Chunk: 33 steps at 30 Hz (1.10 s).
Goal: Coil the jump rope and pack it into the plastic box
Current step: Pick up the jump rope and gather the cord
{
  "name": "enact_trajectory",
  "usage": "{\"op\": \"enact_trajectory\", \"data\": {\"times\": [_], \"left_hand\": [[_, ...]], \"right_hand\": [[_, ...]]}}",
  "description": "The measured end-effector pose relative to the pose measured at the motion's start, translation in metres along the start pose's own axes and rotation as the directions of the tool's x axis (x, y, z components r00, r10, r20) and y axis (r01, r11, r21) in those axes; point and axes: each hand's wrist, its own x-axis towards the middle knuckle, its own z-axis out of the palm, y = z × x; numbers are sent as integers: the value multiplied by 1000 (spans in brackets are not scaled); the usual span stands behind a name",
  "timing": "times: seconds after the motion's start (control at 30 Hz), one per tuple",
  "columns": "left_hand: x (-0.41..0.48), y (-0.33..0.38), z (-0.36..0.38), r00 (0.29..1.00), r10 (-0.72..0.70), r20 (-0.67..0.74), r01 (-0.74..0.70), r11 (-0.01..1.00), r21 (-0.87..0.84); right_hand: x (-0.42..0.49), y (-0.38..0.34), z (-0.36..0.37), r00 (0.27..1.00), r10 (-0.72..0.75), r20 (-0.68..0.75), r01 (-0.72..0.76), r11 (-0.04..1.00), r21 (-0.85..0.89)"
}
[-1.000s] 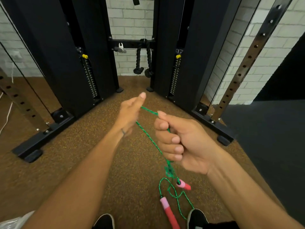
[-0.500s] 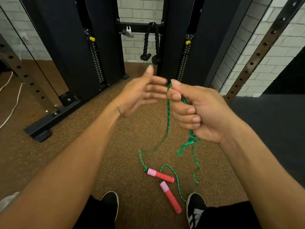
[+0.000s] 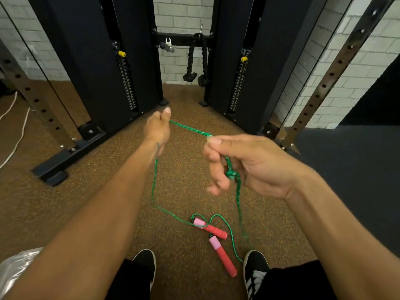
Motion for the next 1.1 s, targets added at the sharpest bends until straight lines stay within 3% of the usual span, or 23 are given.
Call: {"op": "enact_trajectory", "data": {"times": [0.17, 0.27, 0.33, 0.4, 0.47, 0.5, 0.57, 0.63, 0.7, 0.8, 0.83, 0.87, 0.97, 1.1], "left_hand": [[15, 0, 0, 978, -78, -193, 66, 995, -72], [25, -13, -11, 951, -211, -227, 179, 972, -154], [35, -25, -25, 948, -264, -179, 245, 962, -125], [35, -28, -32, 979, -195, -50, 197, 979, 42], [22, -12, -29, 995, -34, 91, 6, 957, 291], [10, 1, -26, 985, 50, 166, -100, 946, 309], [-20, 35, -17, 910, 127, 395, -161, 986, 53], [-47, 61, -6, 769, 219, 600, -82, 966, -246], [-63, 72, 10, 646, 284, 708, -48, 941, -334], [-77, 69, 26, 481, 287, 828, -48, 952, -302], [-77, 69, 27, 479, 292, 828, -57, 951, -303], [-75, 68, 28, 522, 297, 800, -64, 948, -311], [-57, 61, 30, 723, 247, 645, -45, 949, -312], [-39, 40, 36, 832, 105, 545, 32, 971, -236]], "right_hand": [[-17, -4, -7, 974, 47, 221, -94, 974, 207], [-25, -14, -8, 896, -74, 439, -101, 927, 361], [-20, -18, -12, 934, -111, 338, -33, 920, 391], [-14, -13, -17, 990, -102, 96, 73, 961, 266], [-7, -9, -23, 994, -97, -50, 106, 971, 215], [-4, -8, -25, 993, -85, -85, 103, 967, 232], [1, -6, -29, 991, -63, -115, 92, 959, 267], [3, -6, -32, 992, -50, -116, 82, 954, 289], [3, -7, -35, 991, -55, -124, 91, 948, 306], [-3, -13, -45, 980, -105, -166, 157, 926, 342], [-6, -16, -50, 974, -118, -193, 182, 917, 355], [-9, -19, -54, 967, -126, -220, 201, 911, 360], [-17, -20, -55, 957, -138, -253, 215, 927, 306], [-8, -17, -40, 976, -195, -95, 216, 915, 340]]}}
